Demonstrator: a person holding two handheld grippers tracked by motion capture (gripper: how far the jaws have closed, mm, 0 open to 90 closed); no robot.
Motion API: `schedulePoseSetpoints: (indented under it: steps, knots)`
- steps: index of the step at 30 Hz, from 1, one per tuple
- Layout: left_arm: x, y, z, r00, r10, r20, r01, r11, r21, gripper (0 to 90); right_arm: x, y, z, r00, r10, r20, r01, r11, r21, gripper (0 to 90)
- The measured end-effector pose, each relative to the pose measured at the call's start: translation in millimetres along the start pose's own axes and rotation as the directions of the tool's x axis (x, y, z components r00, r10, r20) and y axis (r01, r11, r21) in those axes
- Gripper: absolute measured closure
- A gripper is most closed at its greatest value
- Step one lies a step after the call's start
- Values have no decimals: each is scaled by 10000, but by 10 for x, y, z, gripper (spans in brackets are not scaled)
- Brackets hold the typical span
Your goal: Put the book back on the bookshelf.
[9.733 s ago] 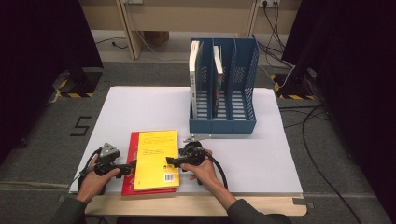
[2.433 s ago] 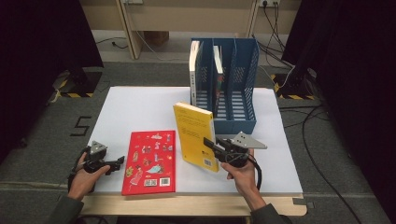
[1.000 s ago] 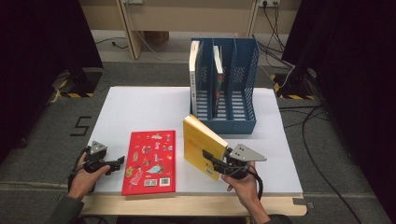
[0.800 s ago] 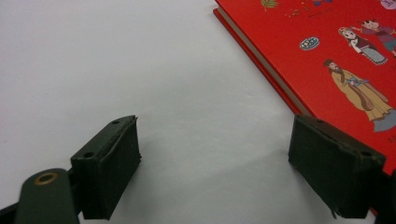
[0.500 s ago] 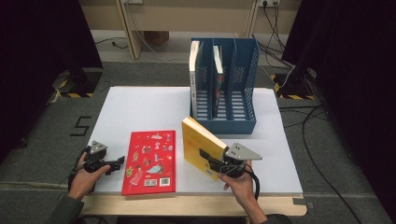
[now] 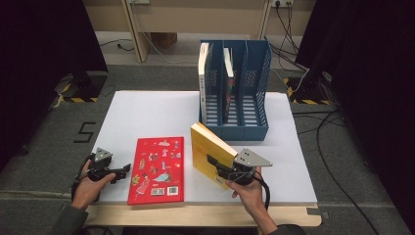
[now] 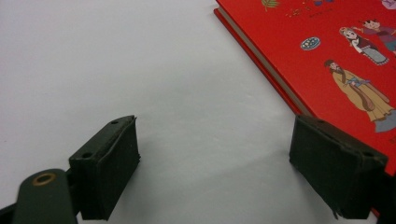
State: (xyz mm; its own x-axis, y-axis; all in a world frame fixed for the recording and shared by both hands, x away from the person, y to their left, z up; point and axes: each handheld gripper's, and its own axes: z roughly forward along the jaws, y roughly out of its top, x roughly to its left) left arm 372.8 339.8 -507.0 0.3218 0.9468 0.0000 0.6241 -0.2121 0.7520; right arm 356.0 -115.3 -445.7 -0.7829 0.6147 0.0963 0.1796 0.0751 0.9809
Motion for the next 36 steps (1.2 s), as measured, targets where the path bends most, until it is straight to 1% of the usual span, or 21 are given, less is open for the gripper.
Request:
schedulePoseSetpoints:
  steps: [3, 5, 7, 11, 15, 16, 18, 20, 22, 23, 25, 29, 32, 36]
  knots:
    - [-2, -1, 0, 10000, 0, -8, 0, 10000, -9, 145, -8, -2, -1, 10000, 92, 22, -92, 10000, 2, 646]
    - [-2, 0, 0, 10000, 8, -10, -8, 10000, -9, 146, -6, -4, 0, 9999, 105, -4, -105, 9999, -6, 668]
    - [1, 0, 0, 10000, -5, 2, 5, 10000, 4, 145, 5, -6, 2, 10000, -4, -27, 4, 10000, -26, 692]
    - [-1, 0, 0, 10000, 0, -5, 0, 10000, -4, 145, 17, 7, -1, 10000, -59, -13, 59, 9999, -112, 720]
    - [-3, -2, -1, 10000, 9, -20, -9, 10000, -17, 145, 16, 20, -7, 9999, 105, 126, -103, 9998, -172, 733]
    - [-2, 0, 0, 10000, 11, -13, -11, 10000, -9, 145, 13, 20, -10, 9996, 271, 107, -269, 9995, -193, 736]
    - [-1, -1, -1, 10000, 8, -9, -8, 10000, -4, 144, 3, 25, -13, 9996, 272, 112, -270, 9995, -190, 743]
    - [-5, -2, -1, 10000, 6, -23, -6, 10000, -25, 146, 6, 38, -21, 9991, 240, 346, -234, 9996, -176, 749]
    - [0, 0, 0, 10000, 1, -1, -1, 10000, -4, 145, -5, 42, -35, 9985, 335, 435, -326, 9992, -210, 753]
    - [0, 0, 0, 10000, 1, 0, -1, 10000, -1, 145, -24, 47, -45, 9984, 350, 441, -338, 9990, -286, 753]
    - [-3, -2, -1, 10000, 5, -18, -5, 10000, -18, 145, -52, 73, -81, 9973, 556, 482, -532, 9973, -503, 754]
    - [0, 0, 0, 10000, 3, -6, -3, 10000, -1, 144, -83, 139, -165, 9965, 493, 671, -438, 9957, -811, 754]
    - [-6, -1, 0, 10000, 7, -35, -7, 10000, -29, 145, -124, 196, -220, 9950, 627, 782, -544, 9930, -1044, 754]
    - [-3, -2, 0, 10000, 5, -28, -5, 10000, -18, 144, -172, 251, -271, 9924, 693, 1021, -579, 9922, -1106, 754]
